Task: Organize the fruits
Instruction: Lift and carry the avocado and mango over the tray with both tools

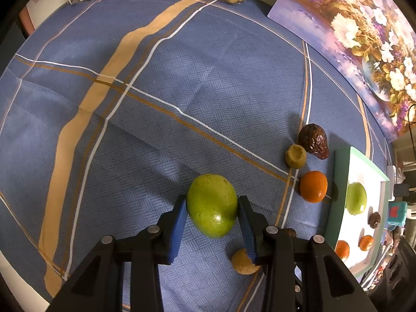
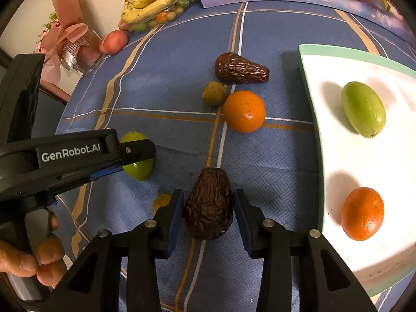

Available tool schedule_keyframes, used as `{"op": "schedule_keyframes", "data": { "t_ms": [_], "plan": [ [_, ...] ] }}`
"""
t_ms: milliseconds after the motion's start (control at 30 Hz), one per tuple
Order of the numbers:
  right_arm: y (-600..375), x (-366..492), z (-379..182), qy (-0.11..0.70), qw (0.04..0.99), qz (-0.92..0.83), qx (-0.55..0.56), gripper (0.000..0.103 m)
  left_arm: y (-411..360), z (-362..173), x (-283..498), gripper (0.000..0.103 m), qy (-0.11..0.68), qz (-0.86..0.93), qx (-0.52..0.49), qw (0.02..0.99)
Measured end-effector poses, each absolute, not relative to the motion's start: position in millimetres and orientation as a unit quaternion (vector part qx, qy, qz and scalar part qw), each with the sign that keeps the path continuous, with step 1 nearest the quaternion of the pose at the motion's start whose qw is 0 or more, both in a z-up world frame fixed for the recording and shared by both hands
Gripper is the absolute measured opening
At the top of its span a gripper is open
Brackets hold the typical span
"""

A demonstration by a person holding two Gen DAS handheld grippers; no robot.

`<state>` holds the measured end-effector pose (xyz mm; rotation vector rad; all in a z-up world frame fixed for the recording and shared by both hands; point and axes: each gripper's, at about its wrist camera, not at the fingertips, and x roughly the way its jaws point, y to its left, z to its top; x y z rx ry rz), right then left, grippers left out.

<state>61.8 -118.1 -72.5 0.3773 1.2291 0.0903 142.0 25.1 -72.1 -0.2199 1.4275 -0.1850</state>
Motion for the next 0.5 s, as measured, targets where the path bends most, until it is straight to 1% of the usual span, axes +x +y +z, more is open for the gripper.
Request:
{"op": "schedule_keyframes", "data": {
  "t_ms": [167,500],
  "plan": [
    [-115,62,-70,0.570,0.802,0.043,0.173,0.039,29,-65,142,0.041,0.647,-0.083,-0.114,0.750],
    [-130,50,-37,0.534,0.823,0.039,0.188,0.039,41,-17,139,0.041,0.594,-0.095,-0.135,0.787]
  ]
}}
